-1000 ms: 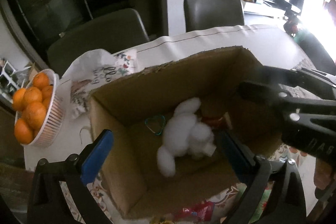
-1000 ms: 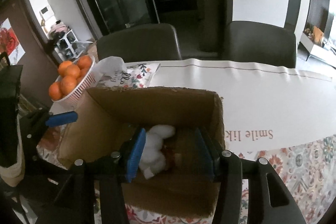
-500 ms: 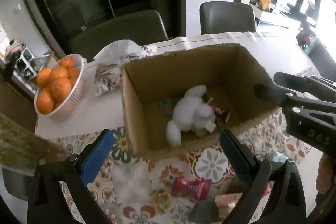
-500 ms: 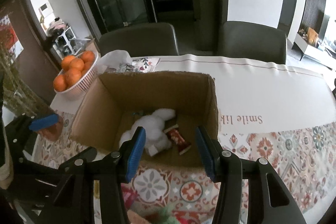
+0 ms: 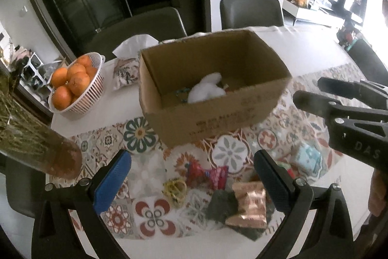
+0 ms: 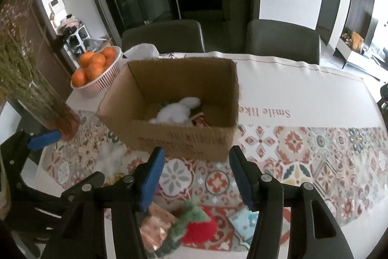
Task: Organize soft objects
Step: 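Move both tools back over the remaining items on the runner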
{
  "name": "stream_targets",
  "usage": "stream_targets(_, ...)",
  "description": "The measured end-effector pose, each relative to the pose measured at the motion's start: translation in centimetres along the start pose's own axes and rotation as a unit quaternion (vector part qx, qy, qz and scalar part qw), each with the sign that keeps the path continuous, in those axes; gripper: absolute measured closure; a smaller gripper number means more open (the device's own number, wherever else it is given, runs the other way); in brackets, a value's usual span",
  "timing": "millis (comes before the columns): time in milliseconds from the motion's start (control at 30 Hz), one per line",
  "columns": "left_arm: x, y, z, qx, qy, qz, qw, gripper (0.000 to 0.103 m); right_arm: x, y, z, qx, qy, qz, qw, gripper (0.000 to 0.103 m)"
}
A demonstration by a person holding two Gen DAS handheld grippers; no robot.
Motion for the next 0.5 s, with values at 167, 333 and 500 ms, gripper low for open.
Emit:
stream_targets(167,1.5,-0.4,-2.1,-0.013,0.011,0.000,0.9999,0.000,1.2,-0.4,-2.1,-0.018,-0.009,-0.019,1.000,0.045)
stream_targets(333,3.5,0.2,-4.1,-0.039,0.028,-0.005,0.9989,0.001,2.5,-0.6,-4.0,-0.039,-0.027,-0.044,0.998,0.045)
stream_targets(500,5.1,1.2,-5.7,-0.070,0.041,-0.008,0.9967,0.001,3.3,-0.5,-5.6,-0.072,-0.054,-0.065,0.994,0.045)
Point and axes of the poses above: each gripper's, at about its wrist camera, not at the fingertips, and y roughly the way its jaws point, x to its right, z to its top, the point moved 7 cm from there along y, roughly the way its jaws point
